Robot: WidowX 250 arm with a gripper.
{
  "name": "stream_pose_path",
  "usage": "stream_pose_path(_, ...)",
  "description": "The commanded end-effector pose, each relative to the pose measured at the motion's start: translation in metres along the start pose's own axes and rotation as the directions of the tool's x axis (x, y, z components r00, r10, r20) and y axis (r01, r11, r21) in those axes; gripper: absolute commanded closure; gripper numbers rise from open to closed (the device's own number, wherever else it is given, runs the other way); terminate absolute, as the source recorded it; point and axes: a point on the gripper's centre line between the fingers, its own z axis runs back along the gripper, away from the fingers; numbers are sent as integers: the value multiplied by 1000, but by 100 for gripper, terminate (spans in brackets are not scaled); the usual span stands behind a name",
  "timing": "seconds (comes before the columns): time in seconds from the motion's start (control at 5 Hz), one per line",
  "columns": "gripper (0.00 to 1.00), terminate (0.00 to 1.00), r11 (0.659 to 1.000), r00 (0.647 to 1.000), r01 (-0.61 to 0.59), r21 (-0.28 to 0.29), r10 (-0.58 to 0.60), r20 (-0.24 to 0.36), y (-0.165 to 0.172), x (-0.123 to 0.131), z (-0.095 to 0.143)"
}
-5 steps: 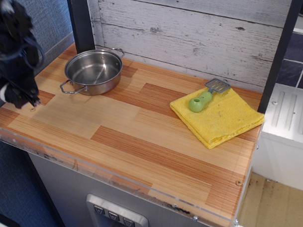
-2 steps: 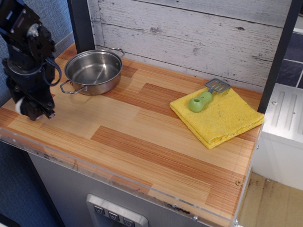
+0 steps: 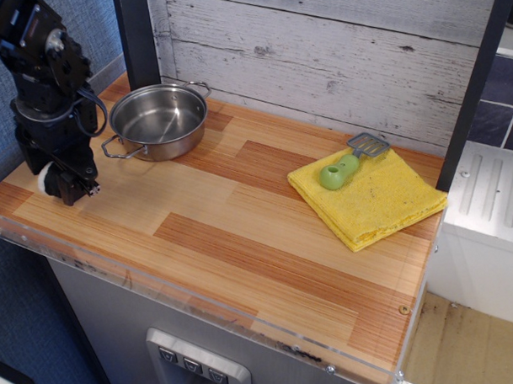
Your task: Move black and white object to left front corner of counter
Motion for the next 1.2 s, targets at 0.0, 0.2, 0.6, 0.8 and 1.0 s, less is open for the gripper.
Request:
stream_pose_path(0.0, 0, 0, 1000, 1000, -2, -2, 2, 29, 3, 1, 15)
stream_pose_path(0.2, 0, 0, 1000, 998, 4, 15, -4, 55, 8, 5, 27)
stream_pose_path(0.6, 0, 0, 998, 971, 18, 67, -33, 235, 19, 29, 76)
stream_pose_path(0.8, 0, 0, 1000, 934, -6, -11, 10, 357, 25, 38, 96)
stream_pose_path(1.0, 0, 0, 1000, 934, -6, -11, 10, 357, 25, 38, 96)
